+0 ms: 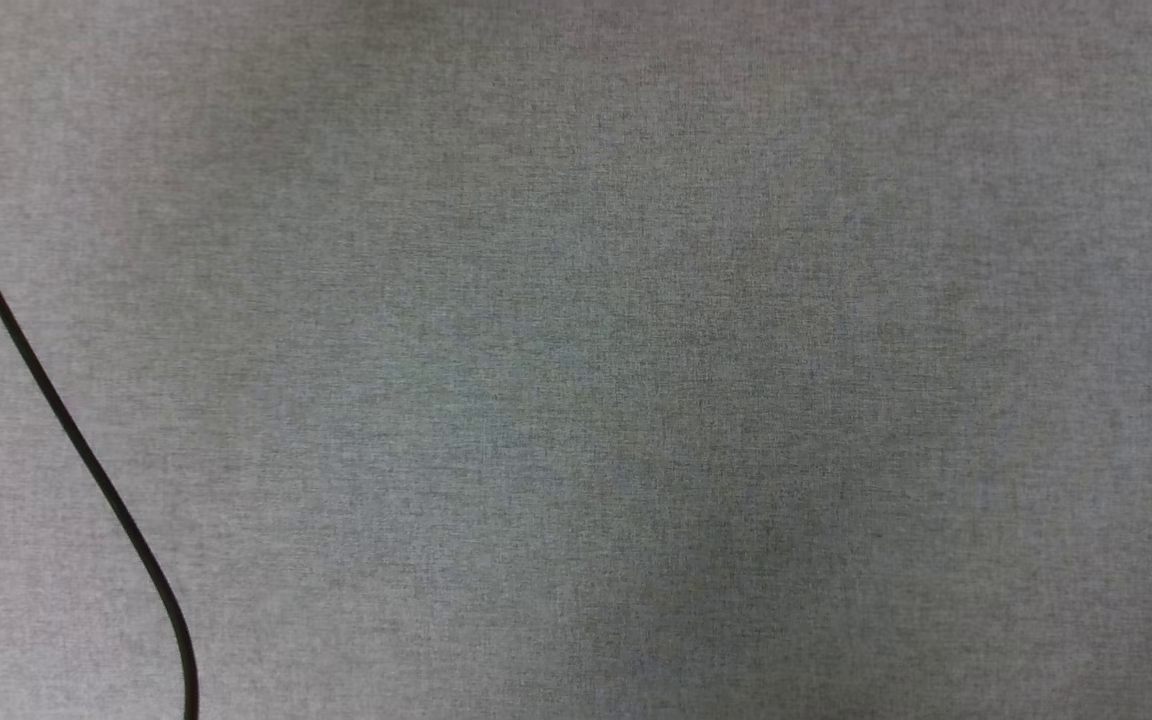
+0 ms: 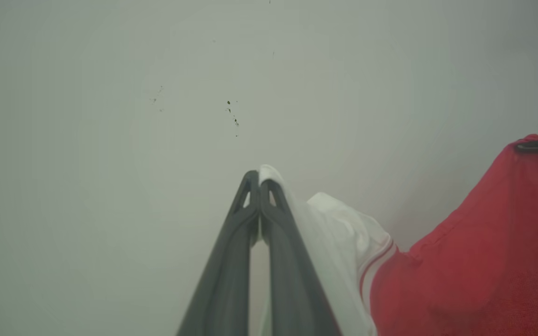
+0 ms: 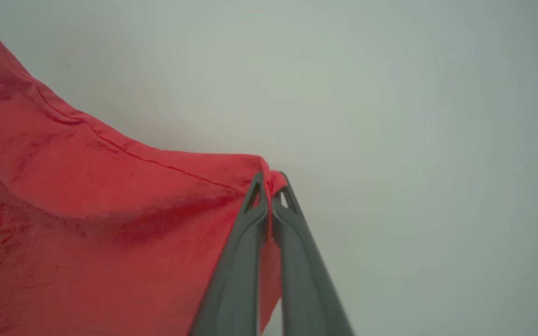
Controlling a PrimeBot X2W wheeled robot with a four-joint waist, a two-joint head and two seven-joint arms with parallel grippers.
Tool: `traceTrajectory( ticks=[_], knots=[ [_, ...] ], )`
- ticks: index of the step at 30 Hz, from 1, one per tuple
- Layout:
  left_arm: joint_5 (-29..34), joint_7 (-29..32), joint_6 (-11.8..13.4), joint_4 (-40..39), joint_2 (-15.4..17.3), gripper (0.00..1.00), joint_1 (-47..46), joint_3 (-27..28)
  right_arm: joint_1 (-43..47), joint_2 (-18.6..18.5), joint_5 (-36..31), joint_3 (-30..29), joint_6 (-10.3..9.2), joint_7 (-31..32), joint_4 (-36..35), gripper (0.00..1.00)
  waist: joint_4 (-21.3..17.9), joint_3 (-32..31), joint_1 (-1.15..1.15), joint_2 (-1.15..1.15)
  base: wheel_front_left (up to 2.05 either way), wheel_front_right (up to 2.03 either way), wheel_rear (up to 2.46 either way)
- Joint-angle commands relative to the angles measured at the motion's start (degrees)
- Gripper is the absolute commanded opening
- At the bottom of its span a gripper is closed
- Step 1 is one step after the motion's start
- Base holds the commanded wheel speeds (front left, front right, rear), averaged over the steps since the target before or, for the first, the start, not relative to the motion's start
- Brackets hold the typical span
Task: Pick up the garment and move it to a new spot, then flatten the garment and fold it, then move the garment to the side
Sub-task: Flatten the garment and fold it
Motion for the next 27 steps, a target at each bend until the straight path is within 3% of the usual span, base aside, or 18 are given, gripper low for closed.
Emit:
traceTrajectory(
  ticks=[1, 10, 15, 27],
  knots=[
    [-0.33, -0.46, -0.09, 0.29, -0.09, 0.00, 1.62, -0.18, 1.58, 0.05, 0.54, 0.46, -0.04, -0.52, 0.52, 0.00, -0.06, 0.20, -0.01, 0.00, 0.00, 0.00, 0.00],
    [-3.03, -2.65, -0.26, 1.05, 0.12, 0.00, 16.73, -1.85, 14.28, 1.85, 6.97, 8.59, -0.04, -7.29, 2.57, 0.00, -1.06, -2.03, -0.01, 0.00, 0.00, 0.00, 0.00],
    [-2.96, -2.86, -0.07, -2.95, 1.55, 0.00, 29.84, -1.43, 24.91, -0.62, 11.16, 13.59, -0.04, -10.74, -0.13, 0.00, -1.39, -6.20, -0.01, 0.00, 0.00, 0.00, 0.00],
    [-3.67, -2.82, 7.87, -21.15, 6.72, 0.00, 68.15, -1.06, 51.02, -7.06, 19.45, 20.65, -0.04, -13.90, -9.69, 0.00, -1.78, -18.54, -0.01, 0.00, 0.00, 0.00, 0.00]
  ],
)
